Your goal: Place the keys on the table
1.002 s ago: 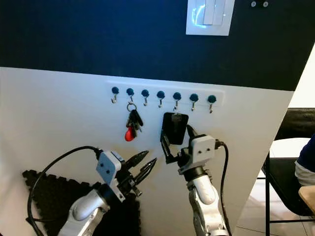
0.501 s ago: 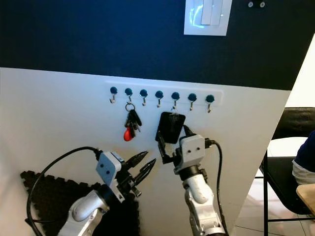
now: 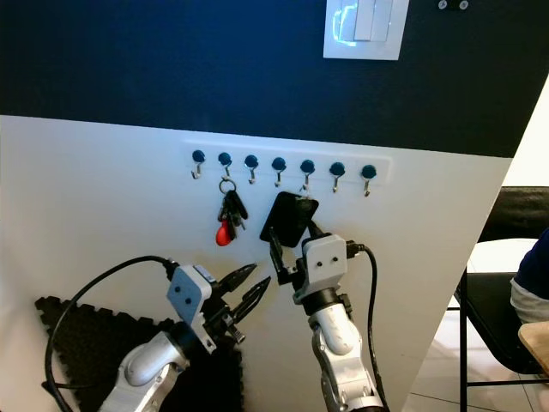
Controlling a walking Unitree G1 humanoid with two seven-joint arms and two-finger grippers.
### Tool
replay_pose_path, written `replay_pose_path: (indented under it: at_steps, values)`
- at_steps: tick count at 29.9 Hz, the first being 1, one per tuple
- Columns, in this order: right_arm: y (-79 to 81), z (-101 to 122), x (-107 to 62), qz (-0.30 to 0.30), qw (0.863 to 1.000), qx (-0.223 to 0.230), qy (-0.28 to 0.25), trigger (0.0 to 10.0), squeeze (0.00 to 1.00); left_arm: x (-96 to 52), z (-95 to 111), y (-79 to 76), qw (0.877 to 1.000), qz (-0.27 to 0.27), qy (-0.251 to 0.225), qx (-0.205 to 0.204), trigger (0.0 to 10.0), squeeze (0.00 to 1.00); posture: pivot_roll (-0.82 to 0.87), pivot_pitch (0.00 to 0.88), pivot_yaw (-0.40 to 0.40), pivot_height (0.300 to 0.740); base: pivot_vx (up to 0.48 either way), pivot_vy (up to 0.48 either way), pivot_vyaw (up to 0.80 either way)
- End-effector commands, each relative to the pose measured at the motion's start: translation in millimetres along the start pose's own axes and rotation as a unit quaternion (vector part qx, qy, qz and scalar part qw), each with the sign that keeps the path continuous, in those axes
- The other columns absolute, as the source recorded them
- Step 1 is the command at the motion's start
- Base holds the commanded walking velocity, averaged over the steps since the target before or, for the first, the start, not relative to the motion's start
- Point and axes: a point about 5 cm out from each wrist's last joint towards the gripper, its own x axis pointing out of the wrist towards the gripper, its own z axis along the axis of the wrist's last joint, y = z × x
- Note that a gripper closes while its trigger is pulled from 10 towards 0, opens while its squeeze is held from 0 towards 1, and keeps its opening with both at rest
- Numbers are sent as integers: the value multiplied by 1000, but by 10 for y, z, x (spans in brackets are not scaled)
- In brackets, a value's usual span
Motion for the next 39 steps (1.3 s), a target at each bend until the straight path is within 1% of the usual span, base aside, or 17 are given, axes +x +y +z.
replay_pose_path:
  at_steps: [1,15,20,23,24,31,35,39]
  values:
    - [-1,-2,-6,-1,1000,5,-1,0,0,-49,-29,32,1000,1,14,10,10000,0,60,39,-3,740,0,0,0]
    - [-115,28,65,-25,1000,11,-8,0,0,-45,-36,43,1000,-1,17,16,10000,0,63,35,-1,740,0,0,0]
    - [-126,35,69,-27,1000,11,-11,0,0,-44,-37,43,1000,-1,17,16,10000,0,63,34,-1,740,0,0,0]
    - [-121,55,68,-24,999,12,-19,0,0,-40,-34,45,1000,-1,16,17,10000,0,63,33,0,740,0,0,0]
    - [-96,91,60,-15,999,9,-32,0,0,-37,-30,49,1000,0,15,18,10000,0,63,33,0,740,0,0,0]
    - [-6,186,16,20,998,-3,-63,0,0,-33,-30,57,1000,1,15,19,10000,0,61,34,2,740,0,0,0]
    - [-6,216,1,20,997,-7,-70,0,0,-30,-30,57,1000,1,15,18,10000,0,60,34,3,740,0,0,0]
    - [-41,261,3,9,997,-11,-80,0,0,-27,-33,53,1000,-1,15,18,10000,0,58,33,5,740,0,0,0]
